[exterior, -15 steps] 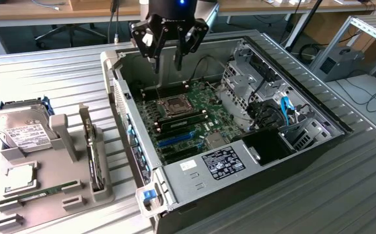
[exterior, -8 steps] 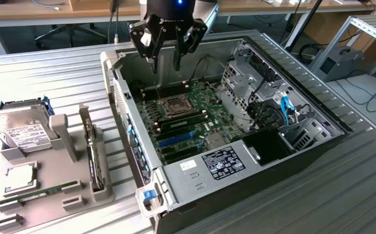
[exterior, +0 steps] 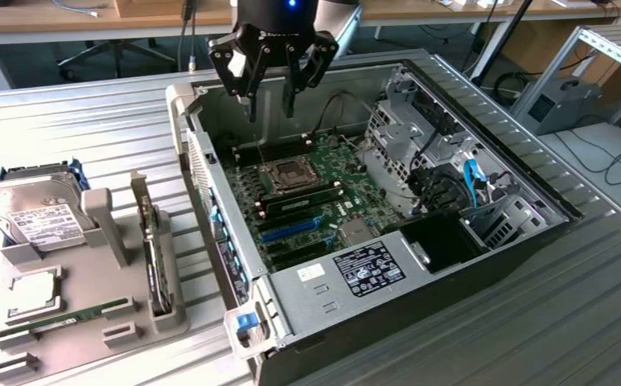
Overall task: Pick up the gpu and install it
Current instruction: 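Reach for the gpu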
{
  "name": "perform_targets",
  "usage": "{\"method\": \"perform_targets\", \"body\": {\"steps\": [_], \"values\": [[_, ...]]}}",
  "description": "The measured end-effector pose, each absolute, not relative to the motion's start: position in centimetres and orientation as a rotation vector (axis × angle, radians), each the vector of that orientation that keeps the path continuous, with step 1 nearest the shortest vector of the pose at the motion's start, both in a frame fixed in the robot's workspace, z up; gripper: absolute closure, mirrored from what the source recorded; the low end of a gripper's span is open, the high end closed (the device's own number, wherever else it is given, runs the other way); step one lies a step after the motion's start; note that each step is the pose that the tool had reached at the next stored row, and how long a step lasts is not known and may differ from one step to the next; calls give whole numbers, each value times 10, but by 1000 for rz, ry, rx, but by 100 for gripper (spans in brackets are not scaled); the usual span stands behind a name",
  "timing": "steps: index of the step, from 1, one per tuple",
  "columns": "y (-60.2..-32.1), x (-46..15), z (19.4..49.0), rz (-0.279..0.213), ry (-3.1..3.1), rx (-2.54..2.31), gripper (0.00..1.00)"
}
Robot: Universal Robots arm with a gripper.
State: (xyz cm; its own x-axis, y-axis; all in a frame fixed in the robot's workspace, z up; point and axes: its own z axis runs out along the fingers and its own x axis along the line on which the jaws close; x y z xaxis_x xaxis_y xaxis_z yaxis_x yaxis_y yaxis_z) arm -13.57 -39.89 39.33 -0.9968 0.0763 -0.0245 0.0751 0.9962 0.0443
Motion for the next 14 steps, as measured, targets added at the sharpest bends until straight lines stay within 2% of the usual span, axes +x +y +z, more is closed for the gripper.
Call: {"method": "perform_targets", "body": {"steps": [4, 5, 6, 7, 8, 14], "values": [[-399, -136, 393, 68, 3112, 118, 50], [-399, -136, 393, 68, 3112, 118, 63], [-399, -136, 393, 67, 3112, 118, 69], [-399, -137, 393, 68, 3112, 118, 81], [-399, -137, 393, 68, 3112, 118, 87], [-399, -137, 393, 68, 3112, 118, 89]]}}
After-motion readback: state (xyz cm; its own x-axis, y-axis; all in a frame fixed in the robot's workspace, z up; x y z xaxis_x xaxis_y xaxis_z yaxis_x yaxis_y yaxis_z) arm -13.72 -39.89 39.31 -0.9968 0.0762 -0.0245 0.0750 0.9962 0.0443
